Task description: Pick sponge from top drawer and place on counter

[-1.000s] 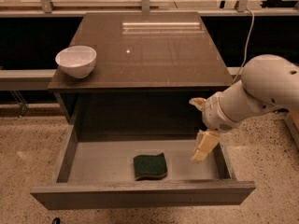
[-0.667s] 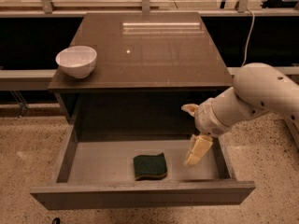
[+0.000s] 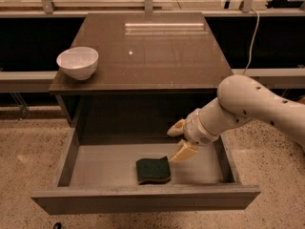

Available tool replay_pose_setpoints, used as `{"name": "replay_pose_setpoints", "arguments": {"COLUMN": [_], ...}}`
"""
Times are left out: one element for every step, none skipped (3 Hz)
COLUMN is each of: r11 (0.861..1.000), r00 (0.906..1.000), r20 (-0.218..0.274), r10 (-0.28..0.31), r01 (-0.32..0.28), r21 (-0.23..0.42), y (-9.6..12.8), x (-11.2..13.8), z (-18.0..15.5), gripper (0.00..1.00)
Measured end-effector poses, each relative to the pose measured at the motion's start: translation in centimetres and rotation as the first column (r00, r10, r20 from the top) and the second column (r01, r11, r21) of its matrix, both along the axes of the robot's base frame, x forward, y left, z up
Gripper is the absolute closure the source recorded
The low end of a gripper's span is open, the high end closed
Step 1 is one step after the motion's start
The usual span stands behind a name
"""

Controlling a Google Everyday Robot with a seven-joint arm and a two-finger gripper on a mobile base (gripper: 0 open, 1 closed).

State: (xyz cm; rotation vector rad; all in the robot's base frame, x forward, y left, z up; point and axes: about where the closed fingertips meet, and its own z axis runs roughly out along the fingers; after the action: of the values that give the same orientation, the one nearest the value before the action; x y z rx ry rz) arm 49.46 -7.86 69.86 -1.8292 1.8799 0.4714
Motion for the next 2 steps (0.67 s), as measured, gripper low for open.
{"name": "replay_pose_setpoints", "arguments": {"r11": [1.000,0.999], "r00": [0.9997,0.9988], "r20": [-0.004,-0.028], "r10": [0.024,0.041], "r01": [-0.024,-0.041], "r21": [0.000,-0.001], "y": [1.4,2.1], "x": [-0.1,-0.9], "z": [-1.2,-3.9], "gripper": [0.39,0.35]}}
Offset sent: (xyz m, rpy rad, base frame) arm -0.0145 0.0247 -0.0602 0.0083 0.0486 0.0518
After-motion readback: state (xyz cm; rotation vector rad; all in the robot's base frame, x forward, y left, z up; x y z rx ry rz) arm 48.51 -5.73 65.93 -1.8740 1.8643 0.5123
